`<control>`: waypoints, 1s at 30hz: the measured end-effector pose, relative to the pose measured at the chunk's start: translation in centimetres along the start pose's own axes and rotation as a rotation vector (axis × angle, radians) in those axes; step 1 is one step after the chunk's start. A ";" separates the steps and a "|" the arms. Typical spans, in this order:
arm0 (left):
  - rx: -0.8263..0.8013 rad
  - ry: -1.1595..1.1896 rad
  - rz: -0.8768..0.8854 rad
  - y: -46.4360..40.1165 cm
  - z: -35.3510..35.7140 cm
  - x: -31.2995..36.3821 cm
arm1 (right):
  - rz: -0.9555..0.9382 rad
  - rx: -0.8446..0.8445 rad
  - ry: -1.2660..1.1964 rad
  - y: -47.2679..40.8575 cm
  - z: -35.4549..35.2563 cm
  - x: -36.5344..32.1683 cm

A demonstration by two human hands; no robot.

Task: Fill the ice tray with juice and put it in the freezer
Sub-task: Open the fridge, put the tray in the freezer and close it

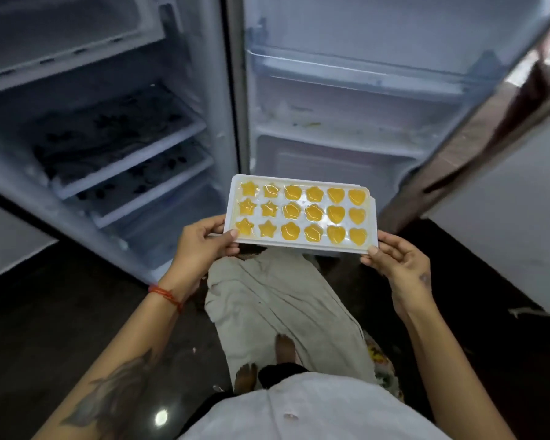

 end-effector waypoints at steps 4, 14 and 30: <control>0.171 0.086 -0.019 0.4 -2.6 0.3 | 0.019 -0.171 0.017 -5.1 3.8 -0.5; 0.518 0.216 -0.008 2.2 -9.3 -0.3 | 0.036 -0.578 0.104 -12.0 15.1 -2.0; 0.676 0.488 0.141 -1.9 -22.8 3.5 | 0.003 -0.745 0.041 -19.6 33.2 -3.6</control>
Point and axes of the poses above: each hand's wrist, its own y-axis away from the middle knuckle, its own z-axis out of the palm, x = y × z, the point moved 5 cm from there along -y, towards the middle knuckle, and after that the axes turned 8 degrees about -x, right-handed, at the moved point
